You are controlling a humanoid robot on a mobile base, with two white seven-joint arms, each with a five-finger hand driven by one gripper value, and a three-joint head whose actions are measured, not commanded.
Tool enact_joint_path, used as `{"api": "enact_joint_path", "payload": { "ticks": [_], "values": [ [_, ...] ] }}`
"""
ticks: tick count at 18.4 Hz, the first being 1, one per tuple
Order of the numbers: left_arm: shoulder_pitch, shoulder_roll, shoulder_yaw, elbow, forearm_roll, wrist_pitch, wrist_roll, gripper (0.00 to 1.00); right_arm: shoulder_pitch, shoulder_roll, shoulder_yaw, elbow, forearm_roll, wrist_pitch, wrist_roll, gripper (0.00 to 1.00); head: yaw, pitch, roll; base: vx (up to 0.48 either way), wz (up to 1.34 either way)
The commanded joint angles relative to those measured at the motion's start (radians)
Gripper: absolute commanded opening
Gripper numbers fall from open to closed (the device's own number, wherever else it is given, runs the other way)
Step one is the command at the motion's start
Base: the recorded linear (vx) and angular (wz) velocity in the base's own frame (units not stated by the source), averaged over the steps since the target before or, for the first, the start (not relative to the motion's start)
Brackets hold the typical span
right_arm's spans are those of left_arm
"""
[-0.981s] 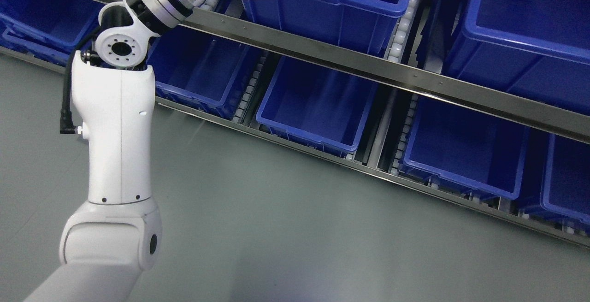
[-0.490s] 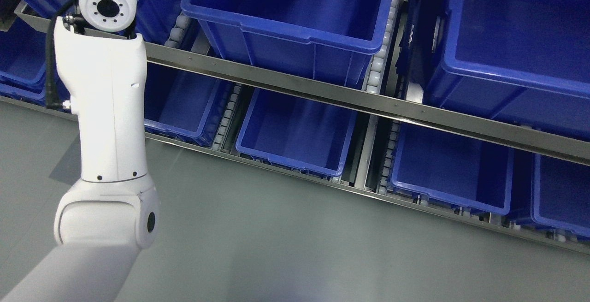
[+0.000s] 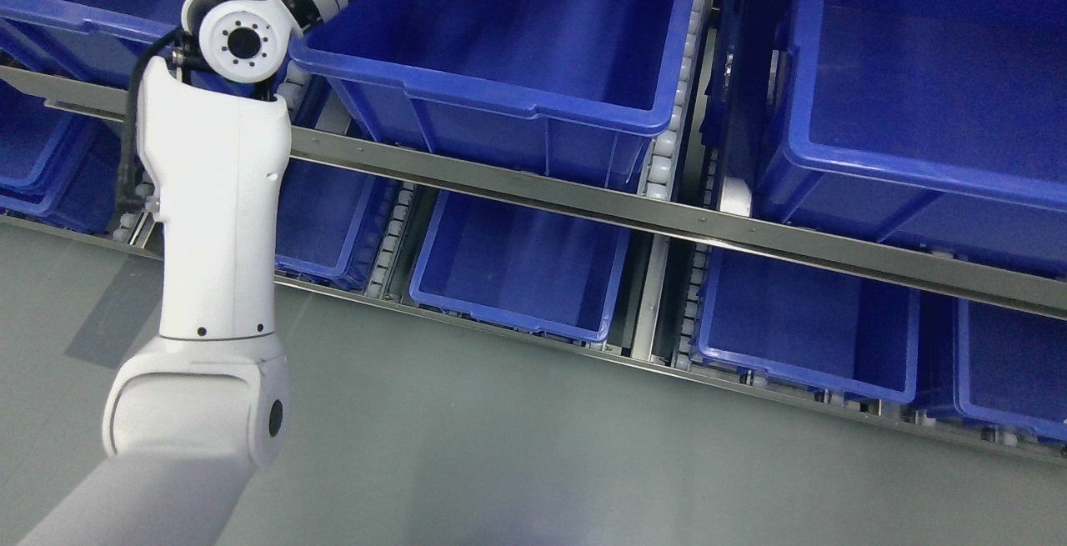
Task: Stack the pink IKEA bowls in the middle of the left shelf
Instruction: 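Lower the bowls into the blue bin on the middle shelf and release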
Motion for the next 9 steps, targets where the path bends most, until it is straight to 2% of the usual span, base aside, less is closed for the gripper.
{"api": "enact_joint_path", "payload": {
  "ticks": [1,7,8,9],
  "values": [
    [0.085,0.017,-0.067,0.11,-0.083,0.069,0.0,0.06,0.0,-0.017,-0.009,0.0,0.008,0.0,-0.002,1.0,0.0,0.0,0.0,0.047,-0.04],
    [0.086,0.017,-0.057,0.11,-0.083,0.086,0.002,0.09,0.0,-0.017,-0.009,0.0,0.008,0.0,-0.002,1.0,0.0,0.0,0.0,0.02,-0.01],
    [0.086,0.017,-0.054,0.108,-0.083,0.087,0.005,0.14,0.0,-0.017,-0.009,0.0,0.008,0.0,-0.001,1.0,0.0,0.0,0.0,0.0,0.0],
    [0.085,0.017,-0.051,0.11,-0.083,0.087,0.008,0.29,0.0,-0.017,-0.009,0.0,0.008,0.0,-0.001,1.0,0.0,0.0,0.0,0.0,0.0]
  ]
}}
